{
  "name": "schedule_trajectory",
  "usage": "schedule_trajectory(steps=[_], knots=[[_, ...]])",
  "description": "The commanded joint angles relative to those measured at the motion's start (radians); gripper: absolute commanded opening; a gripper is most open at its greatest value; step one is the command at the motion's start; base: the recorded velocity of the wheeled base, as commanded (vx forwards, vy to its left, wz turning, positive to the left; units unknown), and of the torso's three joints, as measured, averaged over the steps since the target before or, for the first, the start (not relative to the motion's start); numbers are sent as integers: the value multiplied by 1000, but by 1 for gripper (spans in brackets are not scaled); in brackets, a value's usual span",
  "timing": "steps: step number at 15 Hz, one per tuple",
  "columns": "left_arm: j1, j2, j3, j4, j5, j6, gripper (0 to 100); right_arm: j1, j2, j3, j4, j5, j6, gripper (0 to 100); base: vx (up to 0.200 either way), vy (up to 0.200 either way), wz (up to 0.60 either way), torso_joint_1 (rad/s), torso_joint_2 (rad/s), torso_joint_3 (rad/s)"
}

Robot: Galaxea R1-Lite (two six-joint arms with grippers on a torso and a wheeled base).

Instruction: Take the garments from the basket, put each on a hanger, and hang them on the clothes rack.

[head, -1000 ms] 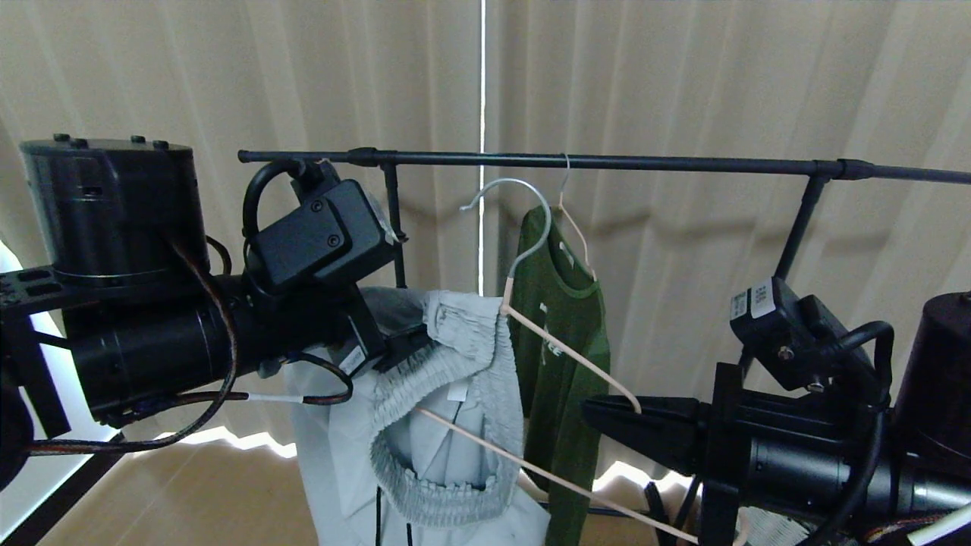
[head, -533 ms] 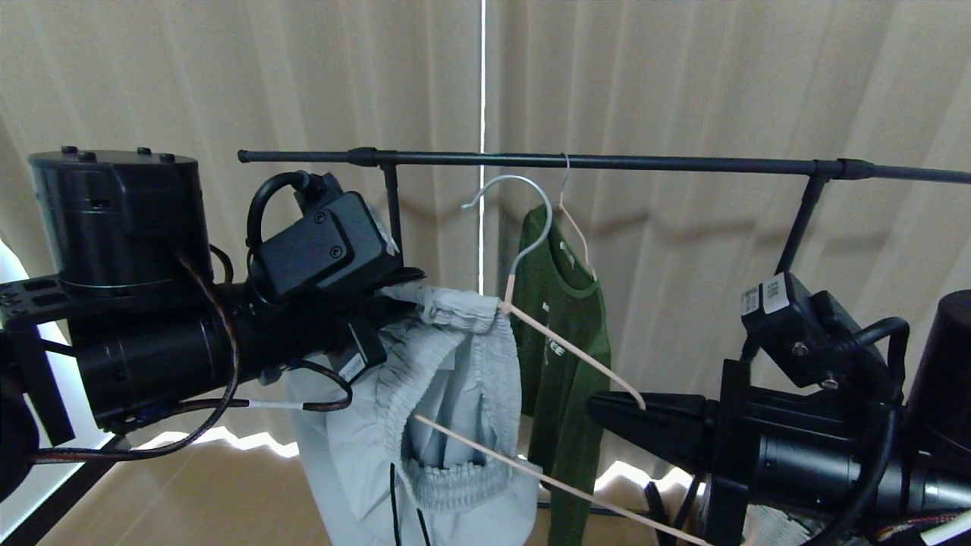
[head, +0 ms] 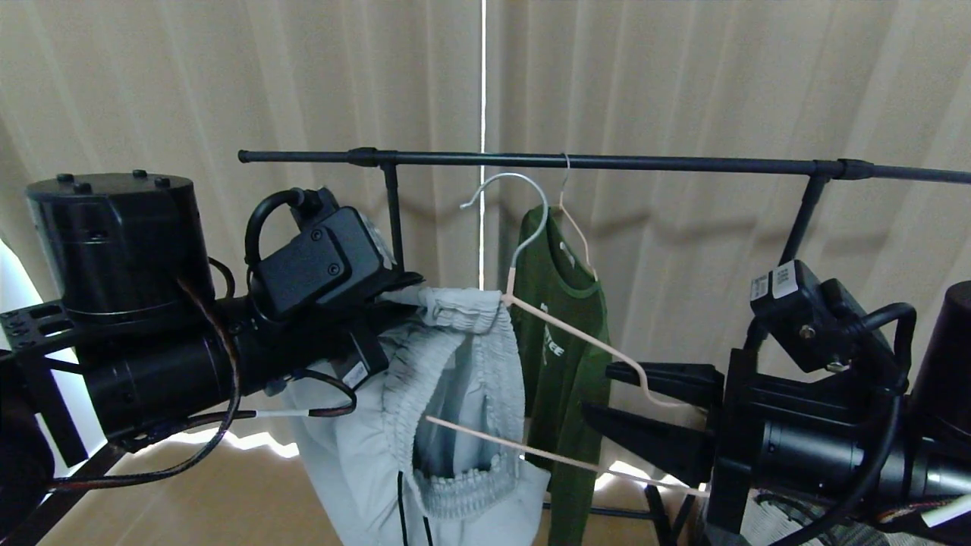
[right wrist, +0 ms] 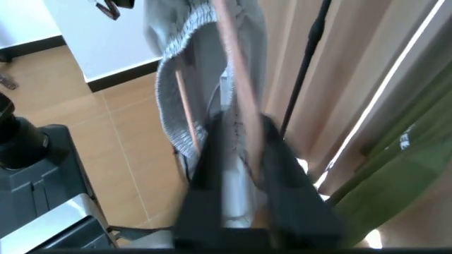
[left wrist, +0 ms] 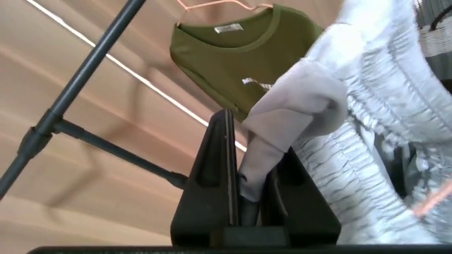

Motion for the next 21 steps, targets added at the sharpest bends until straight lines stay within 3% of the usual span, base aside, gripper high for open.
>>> schedule_trajectory(steps=[1,4,6,9,13,14,16,17,18,21], knots=[[7,-4,9,0,5,1,0,-16,5,-3,3,-1,0,100,0,0,0,0,0,0],[30,-7,23,0,31,2,0,-62,2,-2,3,-7,-12,100,0,0,0,0,0,0],[41,-11,41,-1,142,2,0,-69,-1,-5,1,-49,-15,100,0,0,0,0,0,0],[44,-25,56,-1,231,-4,0,-117,-1,4,3,-73,-60,100,0,0,0,0,0,0],[112,-36,73,0,340,-13,0,-123,0,10,3,-81,-61,100,0,0,0,0,0,0],[112,-34,73,-1,361,-37,0,-121,3,15,3,-87,-61,100,0,0,0,0,0,0],[72,-36,56,-1,369,-180,0,-121,14,27,3,-90,-60,100,0,0,0,0,0,0],[70,-36,56,-1,369,-186,0,-120,14,27,3,-90,-60,100,0,0,0,0,0,0],[27,-36,26,-1,370,-298,0,-115,38,23,1,-90,-60,100,0,0,0,0,0,0],[-12,-36,-17,-3,366,-396,0,-54,88,7,-2,-85,-47,100,0,0,0,0,0,0]])
